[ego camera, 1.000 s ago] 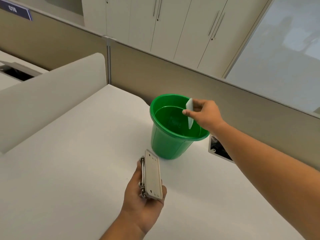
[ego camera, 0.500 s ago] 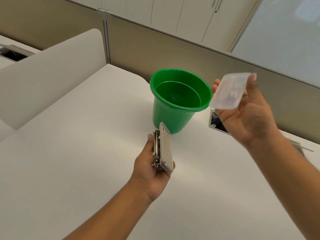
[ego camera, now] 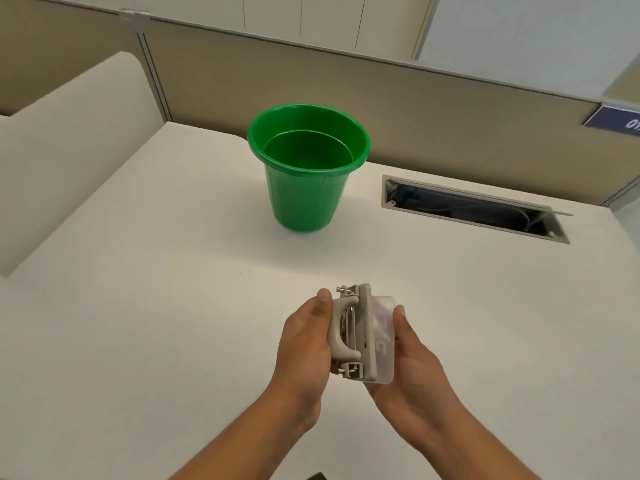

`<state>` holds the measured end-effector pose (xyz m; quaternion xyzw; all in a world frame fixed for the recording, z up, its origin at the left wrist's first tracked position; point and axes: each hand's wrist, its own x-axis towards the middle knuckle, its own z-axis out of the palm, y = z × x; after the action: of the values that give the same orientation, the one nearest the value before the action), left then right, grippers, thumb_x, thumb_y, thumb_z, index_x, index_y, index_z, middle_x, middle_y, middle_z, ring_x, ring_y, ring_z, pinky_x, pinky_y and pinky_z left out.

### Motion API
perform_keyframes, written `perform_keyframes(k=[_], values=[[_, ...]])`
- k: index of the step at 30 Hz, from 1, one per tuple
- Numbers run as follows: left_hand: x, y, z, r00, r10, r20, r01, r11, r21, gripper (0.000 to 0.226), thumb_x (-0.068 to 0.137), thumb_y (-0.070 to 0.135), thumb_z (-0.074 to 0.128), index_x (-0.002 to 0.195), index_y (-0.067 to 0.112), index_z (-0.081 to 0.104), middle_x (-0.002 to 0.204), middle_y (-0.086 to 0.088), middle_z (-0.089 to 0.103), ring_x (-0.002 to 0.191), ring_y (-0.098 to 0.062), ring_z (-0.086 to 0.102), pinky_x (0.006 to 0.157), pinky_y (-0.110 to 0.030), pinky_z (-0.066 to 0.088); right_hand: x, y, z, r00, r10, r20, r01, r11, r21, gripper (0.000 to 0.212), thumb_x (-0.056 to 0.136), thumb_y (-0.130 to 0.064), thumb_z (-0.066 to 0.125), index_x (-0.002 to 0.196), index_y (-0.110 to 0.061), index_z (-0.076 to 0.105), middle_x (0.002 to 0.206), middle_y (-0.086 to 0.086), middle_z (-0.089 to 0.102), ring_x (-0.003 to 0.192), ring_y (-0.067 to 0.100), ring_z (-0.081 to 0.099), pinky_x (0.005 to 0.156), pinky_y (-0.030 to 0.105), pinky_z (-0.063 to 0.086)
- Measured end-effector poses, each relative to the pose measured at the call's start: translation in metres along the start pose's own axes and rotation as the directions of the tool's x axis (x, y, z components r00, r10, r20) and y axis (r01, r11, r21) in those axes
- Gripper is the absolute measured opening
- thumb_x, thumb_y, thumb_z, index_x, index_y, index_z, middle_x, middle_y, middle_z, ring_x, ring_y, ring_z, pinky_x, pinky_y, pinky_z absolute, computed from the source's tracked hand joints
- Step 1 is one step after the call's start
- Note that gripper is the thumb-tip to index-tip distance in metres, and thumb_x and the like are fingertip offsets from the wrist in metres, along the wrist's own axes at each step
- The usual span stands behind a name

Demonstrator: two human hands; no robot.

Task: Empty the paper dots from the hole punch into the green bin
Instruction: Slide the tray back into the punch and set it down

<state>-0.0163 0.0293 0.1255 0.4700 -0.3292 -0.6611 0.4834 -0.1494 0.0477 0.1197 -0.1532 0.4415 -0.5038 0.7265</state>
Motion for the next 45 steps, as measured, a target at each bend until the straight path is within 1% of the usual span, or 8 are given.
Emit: perform_keyframes(k=[3,11,17,25,33,37,42,45], values=[[-0.008,-0.007,0.006,1.0,0.009,0.029,-0.01,0.998,0.064,0.048,0.087,0.058,0.047,0.09,0.019,0.074,0.08,-0.001,0.074,0.071,-0.01,0.069,0.055,-0.018,0.052,-0.01,0.009,-0.003,1.0,0.02,-0.006,-0.02,0.999,0.024,0.052,0.096,-0.053,0.044,0.118,-0.015,0.073,0.117,0.012,0.075,0.104,0.024,0.072,0.074,0.033,0.06],[-0.015,-0.02,0.017,0.999,0.037,-0.011,-0.034,0.979,0.203,0.043,0.095,0.05,0.048,0.083,0.013,0.067,0.072,-0.001,0.067,0.065,-0.013,0.061,0.057,-0.027,0.048,-0.018,0.015,-0.011,1.0,0.0,-0.026,0.002,0.997,0.073,0.048,0.092,-0.05,0.05,0.11,-0.015,0.076,0.102,0.008,0.078,0.09,0.02,0.074,0.063,0.03,0.059],[-0.015,-0.023,0.02,0.992,0.123,-0.028,-0.105,0.93,0.352,0.043,0.096,0.048,0.049,0.079,0.012,0.064,0.071,-0.008,0.067,0.062,-0.015,0.059,0.058,-0.039,0.049,-0.017,0.018,-0.011,0.999,-0.018,-0.034,0.02,0.997,0.079,0.048,0.089,-0.049,0.052,0.111,-0.013,0.076,0.104,0.009,0.076,0.091,0.02,0.072,0.074,0.033,0.054],[-0.015,-0.02,0.017,0.985,0.172,-0.018,-0.143,0.87,0.473,0.043,0.094,0.053,0.048,0.074,0.018,0.062,0.068,-0.001,0.067,0.064,-0.023,0.065,0.059,-0.05,0.054,-0.017,0.019,-0.011,0.999,-0.029,-0.022,0.03,0.998,0.052,0.045,0.089,-0.047,0.056,0.114,-0.014,0.074,0.108,0.011,0.075,0.096,0.022,0.071,0.078,0.037,0.052],[-0.007,-0.017,0.008,0.994,0.082,-0.068,-0.055,0.94,0.337,0.035,0.092,0.045,0.058,0.074,0.016,0.062,0.064,0.002,0.068,0.057,-0.014,0.062,0.05,-0.028,0.049,-0.014,0.016,-0.011,0.992,-0.123,-0.04,0.12,0.99,-0.069,0.038,0.086,-0.044,0.056,0.095,-0.017,0.08,0.09,0.011,0.076,0.07,0.023,0.07,0.062,0.037,0.049],[-0.005,-0.017,0.003,0.995,0.051,-0.088,-0.021,0.949,0.316,0.027,0.092,0.042,0.059,0.082,0.017,0.064,0.078,-0.004,0.069,0.06,-0.011,0.06,0.049,-0.022,0.052,-0.013,0.016,-0.012,0.987,-0.119,-0.111,0.101,0.983,-0.152,0.04,0.101,-0.034,0.045,0.092,-0.02,0.082,0.09,0.007,0.08,0.074,0.021,0.075,0.061,0.035,0.054],[-0.005,-0.015,-0.003,0.995,-0.063,0.073,0.039,0.958,0.285,0.024,0.093,0.035,0.06,0.088,0.019,0.077,0.088,-0.005,0.077,0.07,-0.012,0.067,0.061,-0.026,0.057,-0.014,0.011,-0.012,0.98,-0.093,-0.176,0.052,0.973,-0.225,0.044,0.105,-0.025,0.038,0.096,-0.023,0.081,0.102,0.008,0.08,0.094,0.025,0.076,0.069,0.037,0.055],[-0.004,-0.01,-0.007,0.988,-0.083,0.127,0.049,0.967,0.251,0.017,0.091,0.028,0.065,0.09,0.016,0.078,0.089,-0.007,0.079,0.075,-0.015,0.07,0.064,-0.025,0.056,-0.015,0.009,-0.013,0.983,-0.091,-0.161,0.054,0.974,-0.22,0.046,0.103,-0.022,0.038,0.091,-0.023,0.082,0.094,0.006,0.082,0.08,0.015,0.077,0.059,0.029,0.058]])
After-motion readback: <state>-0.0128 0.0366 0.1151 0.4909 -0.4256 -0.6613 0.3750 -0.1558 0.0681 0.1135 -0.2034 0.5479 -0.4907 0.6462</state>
